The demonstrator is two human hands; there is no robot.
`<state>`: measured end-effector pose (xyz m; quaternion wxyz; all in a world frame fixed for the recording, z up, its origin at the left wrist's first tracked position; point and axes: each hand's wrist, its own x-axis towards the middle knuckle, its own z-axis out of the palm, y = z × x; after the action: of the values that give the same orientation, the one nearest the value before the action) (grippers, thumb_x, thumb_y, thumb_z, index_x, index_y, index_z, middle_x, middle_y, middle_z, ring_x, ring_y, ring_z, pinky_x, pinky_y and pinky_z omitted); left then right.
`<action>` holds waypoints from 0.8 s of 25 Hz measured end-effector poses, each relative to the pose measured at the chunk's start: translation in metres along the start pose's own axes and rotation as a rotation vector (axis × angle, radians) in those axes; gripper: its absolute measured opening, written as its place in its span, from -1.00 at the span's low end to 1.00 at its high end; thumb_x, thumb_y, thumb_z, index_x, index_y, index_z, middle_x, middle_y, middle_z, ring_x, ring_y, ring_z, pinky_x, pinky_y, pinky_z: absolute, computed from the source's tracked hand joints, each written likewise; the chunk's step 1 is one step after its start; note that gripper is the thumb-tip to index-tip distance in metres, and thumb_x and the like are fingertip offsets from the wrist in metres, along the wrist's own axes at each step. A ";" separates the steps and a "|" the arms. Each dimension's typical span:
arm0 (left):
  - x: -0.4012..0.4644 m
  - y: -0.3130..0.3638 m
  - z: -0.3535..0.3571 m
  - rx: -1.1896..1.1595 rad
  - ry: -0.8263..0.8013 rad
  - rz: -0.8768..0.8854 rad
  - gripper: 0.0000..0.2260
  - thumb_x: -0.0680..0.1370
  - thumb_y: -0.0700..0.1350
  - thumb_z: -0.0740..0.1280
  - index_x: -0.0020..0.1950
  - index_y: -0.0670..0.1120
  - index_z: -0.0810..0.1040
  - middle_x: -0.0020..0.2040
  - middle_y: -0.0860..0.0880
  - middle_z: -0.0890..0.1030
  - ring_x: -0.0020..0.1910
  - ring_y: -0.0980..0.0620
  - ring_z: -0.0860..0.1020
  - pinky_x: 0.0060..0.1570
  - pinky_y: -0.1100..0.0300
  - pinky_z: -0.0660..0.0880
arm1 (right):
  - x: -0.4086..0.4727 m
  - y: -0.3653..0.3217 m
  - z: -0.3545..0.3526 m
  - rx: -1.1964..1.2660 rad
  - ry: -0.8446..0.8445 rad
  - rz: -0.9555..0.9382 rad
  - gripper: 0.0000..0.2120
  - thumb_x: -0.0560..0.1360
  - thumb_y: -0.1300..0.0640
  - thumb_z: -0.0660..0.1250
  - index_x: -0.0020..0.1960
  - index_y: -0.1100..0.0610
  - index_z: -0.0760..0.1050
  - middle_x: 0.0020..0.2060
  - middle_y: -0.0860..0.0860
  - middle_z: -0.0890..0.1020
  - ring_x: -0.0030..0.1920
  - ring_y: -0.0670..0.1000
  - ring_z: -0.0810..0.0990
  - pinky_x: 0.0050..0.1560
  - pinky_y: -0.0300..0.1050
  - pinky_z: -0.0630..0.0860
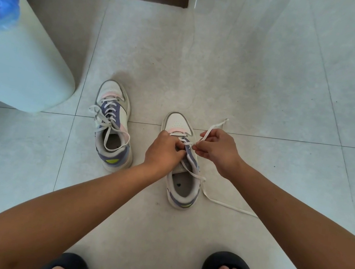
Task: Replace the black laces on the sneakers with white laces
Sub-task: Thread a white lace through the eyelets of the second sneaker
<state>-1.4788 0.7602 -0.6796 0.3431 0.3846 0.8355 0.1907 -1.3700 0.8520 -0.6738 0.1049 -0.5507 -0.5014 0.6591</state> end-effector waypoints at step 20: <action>0.003 -0.004 0.002 -0.036 -0.012 -0.006 -0.84 0.51 -0.05 0.32 0.00 0.04 0.68 0.09 -0.09 0.46 0.06 -0.03 0.48 0.02 0.16 0.44 | -0.005 0.007 -0.010 -0.095 0.003 -0.134 -0.84 0.39 0.39 0.41 -0.21 0.15 0.59 -0.25 0.03 0.60 -0.21 -0.04 0.58 0.02 -0.18 0.56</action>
<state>-1.4811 0.7603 -0.6848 0.3553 0.3771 0.8310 0.2025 -1.3572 0.8508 -0.6747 0.1235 -0.5212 -0.5677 0.6252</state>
